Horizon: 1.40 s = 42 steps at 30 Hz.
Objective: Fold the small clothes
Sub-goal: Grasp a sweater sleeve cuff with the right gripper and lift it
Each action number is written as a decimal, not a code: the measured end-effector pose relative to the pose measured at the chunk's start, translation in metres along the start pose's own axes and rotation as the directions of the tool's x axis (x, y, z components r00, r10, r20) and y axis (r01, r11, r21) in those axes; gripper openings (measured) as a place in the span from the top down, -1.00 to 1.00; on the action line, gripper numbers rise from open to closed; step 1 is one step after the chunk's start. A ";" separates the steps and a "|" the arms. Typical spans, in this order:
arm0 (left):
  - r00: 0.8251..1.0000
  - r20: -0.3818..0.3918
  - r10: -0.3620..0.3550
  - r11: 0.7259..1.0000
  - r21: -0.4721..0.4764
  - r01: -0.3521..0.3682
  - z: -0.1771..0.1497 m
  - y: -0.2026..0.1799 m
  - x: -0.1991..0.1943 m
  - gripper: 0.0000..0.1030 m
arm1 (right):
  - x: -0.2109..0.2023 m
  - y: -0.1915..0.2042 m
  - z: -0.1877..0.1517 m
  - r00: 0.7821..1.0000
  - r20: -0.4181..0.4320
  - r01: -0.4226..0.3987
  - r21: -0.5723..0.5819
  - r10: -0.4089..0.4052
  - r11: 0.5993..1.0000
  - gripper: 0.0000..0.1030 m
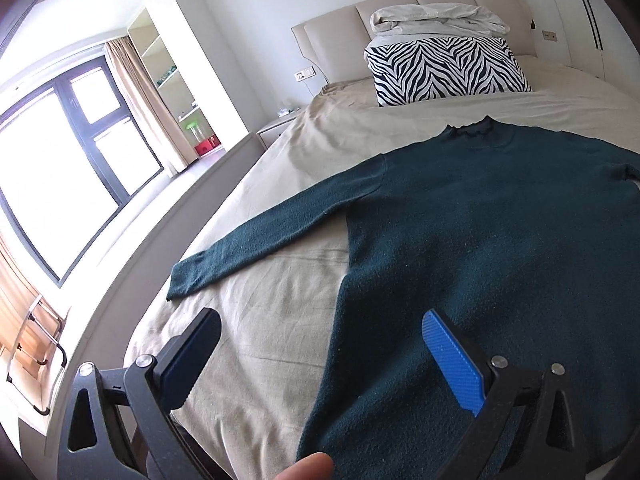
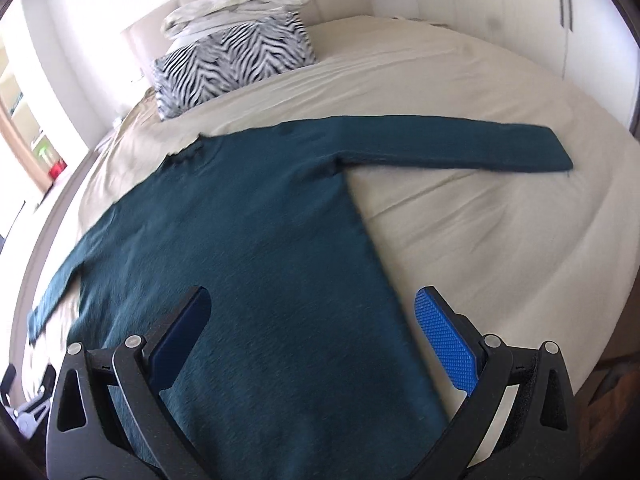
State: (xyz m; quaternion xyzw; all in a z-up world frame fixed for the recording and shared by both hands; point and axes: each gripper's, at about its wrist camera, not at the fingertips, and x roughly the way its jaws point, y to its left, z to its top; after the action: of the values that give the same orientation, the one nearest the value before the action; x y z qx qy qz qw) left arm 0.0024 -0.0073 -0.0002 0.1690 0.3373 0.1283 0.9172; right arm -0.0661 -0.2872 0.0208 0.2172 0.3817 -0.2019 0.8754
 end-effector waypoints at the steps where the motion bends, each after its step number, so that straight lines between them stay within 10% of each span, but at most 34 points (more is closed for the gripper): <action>1: 1.000 0.006 0.007 1.000 0.009 -0.007 0.004 -0.002 0.002 -1.00 | 0.004 -0.034 0.014 1.000 0.001 0.000 0.090 0.000 0.996 -1.00; 12: 0.953 -0.057 -0.299 0.953 -0.072 0.295 0.043 -0.035 0.042 -1.00 | 0.082 -0.310 0.096 0.998 0.065 -0.063 0.645 0.027 0.762 -0.80; 16: 0.882 -0.128 -0.455 0.890 -0.096 0.445 0.048 -0.059 0.061 -1.00 | 0.098 -0.340 0.125 0.990 0.137 -0.091 0.635 0.004 0.767 -0.70; 24: 0.812 -0.142 -0.566 0.821 -0.190 0.538 0.058 -0.069 0.089 -1.00 | 0.136 -0.346 0.177 0.994 0.093 -0.007 0.581 -0.058 0.814 0.52; 27: 0.763 -0.121 -0.635 0.763 -0.254 0.594 0.064 -0.061 0.103 -1.00 | 0.130 -0.314 0.197 0.989 0.114 0.015 0.538 -0.090 0.843 0.81; 34: 0.652 -0.056 -0.756 0.607 -0.431 0.668 0.072 -0.035 0.136 -0.80 | 0.117 -0.098 0.250 0.980 0.180 -0.108 0.144 0.081 0.984 0.84; 42: 0.532 0.035 -0.846 0.418 -0.577 0.702 0.067 -0.009 0.167 -0.80 | 0.181 0.162 0.184 0.955 -0.032 -0.296 -0.231 0.296 0.927 0.84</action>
State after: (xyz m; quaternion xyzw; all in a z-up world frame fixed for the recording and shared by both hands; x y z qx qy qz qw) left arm 0.1711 0.0280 -0.0514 -0.2837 0.4449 -0.2058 0.8241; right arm 0.2385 -0.2867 0.0337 0.1678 0.3640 -0.0218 0.9159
